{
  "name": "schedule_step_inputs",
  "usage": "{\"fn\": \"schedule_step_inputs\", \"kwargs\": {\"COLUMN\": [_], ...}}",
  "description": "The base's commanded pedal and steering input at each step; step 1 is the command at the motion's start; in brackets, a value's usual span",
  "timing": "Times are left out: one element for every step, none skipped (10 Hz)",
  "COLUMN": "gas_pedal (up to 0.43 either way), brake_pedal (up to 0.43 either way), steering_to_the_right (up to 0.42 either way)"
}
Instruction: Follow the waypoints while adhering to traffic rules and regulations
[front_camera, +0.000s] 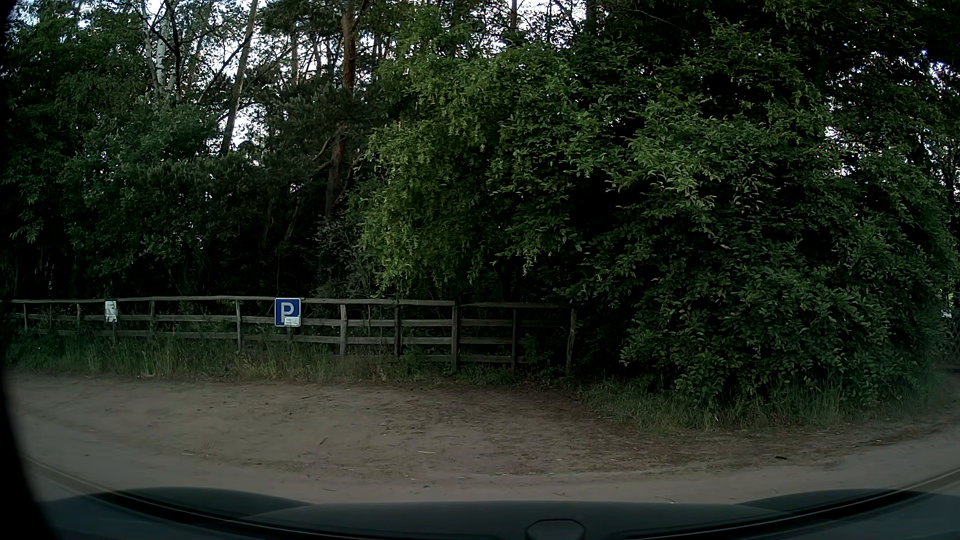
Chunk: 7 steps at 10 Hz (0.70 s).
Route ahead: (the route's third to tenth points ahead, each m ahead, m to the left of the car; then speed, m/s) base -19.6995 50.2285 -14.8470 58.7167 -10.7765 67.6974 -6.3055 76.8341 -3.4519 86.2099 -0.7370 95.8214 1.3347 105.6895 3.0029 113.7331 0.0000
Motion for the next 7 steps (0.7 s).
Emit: {"fn": "schedule_step_inputs", "kwargs": {"gas_pedal": [0.0,0.0,0.0,0.0,0.0,0.0,0.0], "brake_pedal": [0.293,0.293,0.293,0.293,0.293,0.293,0.293], "steering_to_the_right": [-0.959,-0.959,-0.959,-0.959,-0.959,-0.959,-0.959]}}
